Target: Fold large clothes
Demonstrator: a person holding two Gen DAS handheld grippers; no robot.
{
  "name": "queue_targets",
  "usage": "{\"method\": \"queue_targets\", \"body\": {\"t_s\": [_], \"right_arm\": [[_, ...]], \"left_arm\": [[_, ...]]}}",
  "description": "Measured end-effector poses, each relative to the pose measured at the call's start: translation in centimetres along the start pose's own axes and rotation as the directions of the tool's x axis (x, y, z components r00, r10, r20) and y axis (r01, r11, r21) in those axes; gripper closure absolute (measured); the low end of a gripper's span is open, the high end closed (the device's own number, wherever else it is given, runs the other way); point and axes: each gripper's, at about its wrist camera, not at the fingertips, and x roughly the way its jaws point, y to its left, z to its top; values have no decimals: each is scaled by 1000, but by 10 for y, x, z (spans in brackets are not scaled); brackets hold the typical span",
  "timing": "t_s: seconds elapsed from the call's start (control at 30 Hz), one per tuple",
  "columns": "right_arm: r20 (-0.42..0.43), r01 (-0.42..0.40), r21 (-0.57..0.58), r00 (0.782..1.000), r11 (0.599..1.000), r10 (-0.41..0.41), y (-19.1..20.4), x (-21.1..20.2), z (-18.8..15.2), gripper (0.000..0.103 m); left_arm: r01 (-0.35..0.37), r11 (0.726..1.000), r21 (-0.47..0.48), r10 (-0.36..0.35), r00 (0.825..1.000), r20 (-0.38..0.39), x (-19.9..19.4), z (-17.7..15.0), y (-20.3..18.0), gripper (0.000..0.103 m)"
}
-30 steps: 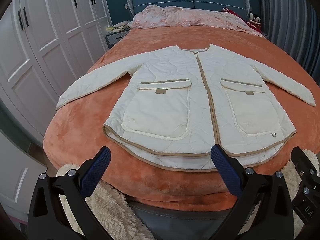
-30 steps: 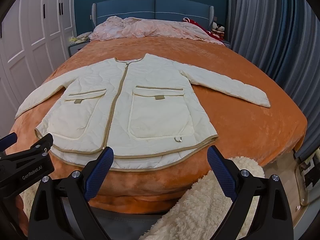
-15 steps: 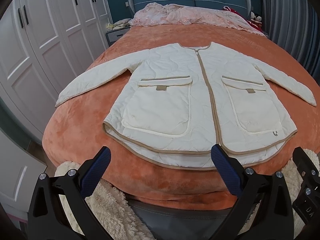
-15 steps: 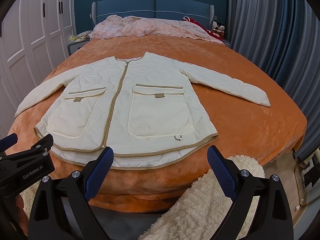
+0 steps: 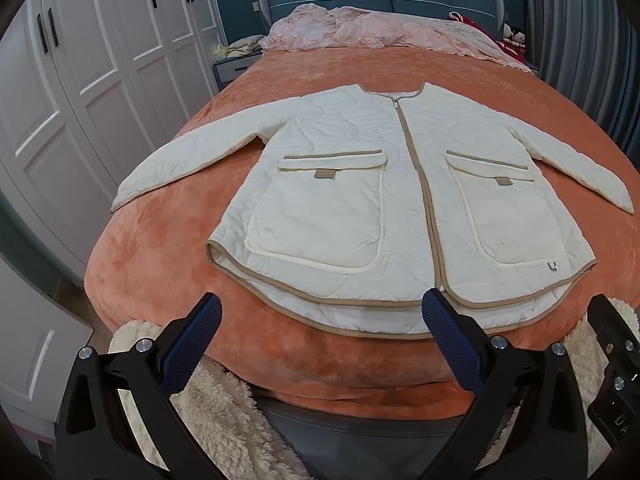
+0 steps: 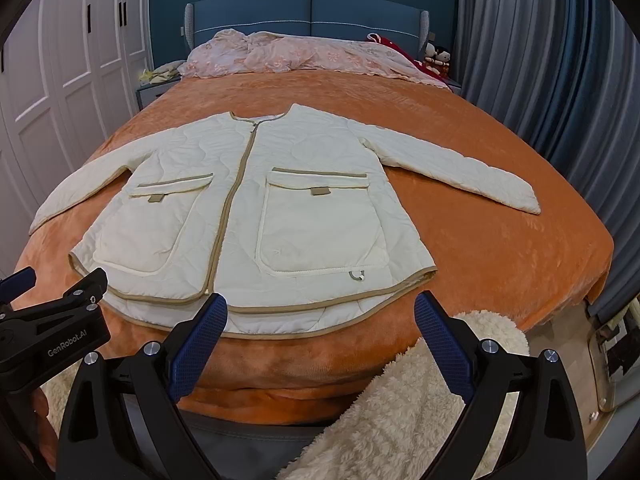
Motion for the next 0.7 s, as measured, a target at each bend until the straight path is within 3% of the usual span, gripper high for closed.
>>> {"method": "queue_targets", "body": {"t_s": [0.7], "right_arm": [[-1, 0, -1, 1000, 1000, 0, 0, 0, -1, 10]], "left_arm": [[-1, 1000, -2, 1, 1000, 0, 0, -1, 1, 5]]}}
